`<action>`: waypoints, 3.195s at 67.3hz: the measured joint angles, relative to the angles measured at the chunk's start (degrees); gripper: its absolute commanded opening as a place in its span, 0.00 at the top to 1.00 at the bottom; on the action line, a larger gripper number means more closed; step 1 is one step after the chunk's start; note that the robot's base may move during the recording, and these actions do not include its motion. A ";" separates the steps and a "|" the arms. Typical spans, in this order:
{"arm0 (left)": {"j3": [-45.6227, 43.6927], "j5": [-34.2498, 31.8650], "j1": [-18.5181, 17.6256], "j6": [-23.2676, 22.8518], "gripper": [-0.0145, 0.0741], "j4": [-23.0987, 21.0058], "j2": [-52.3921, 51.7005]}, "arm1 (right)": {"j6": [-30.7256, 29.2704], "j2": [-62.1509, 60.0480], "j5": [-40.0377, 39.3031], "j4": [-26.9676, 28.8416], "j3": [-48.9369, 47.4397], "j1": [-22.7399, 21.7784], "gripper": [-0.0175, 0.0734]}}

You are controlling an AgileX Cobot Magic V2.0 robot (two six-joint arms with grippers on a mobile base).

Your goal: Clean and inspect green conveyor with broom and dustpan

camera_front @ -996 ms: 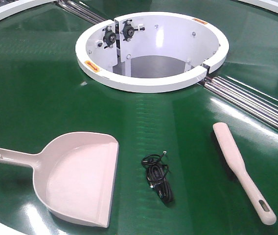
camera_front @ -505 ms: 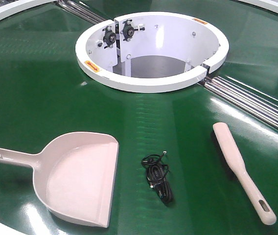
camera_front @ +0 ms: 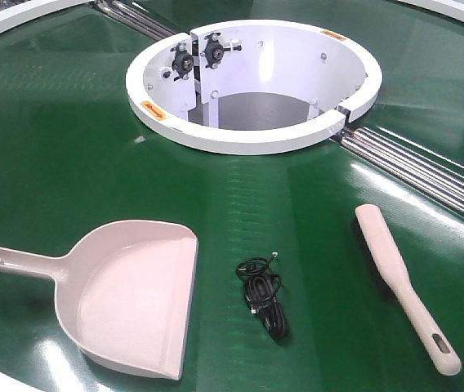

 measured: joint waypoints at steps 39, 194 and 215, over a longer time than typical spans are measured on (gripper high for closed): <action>-33.25 30.49 0.00 3.87 0.84 0.00 33.19 | 0.00 0.00 0.00 0.00 0.00 0.00 0.82; -77.15 73.77 0.00 21.68 0.25 -5.54 78.03 | 0.00 0.00 0.00 0.00 0.00 0.00 0.82; -78.51 72.22 0.00 50.23 0.25 -7.64 80.91 | 0.00 0.00 0.00 0.00 0.00 0.00 0.82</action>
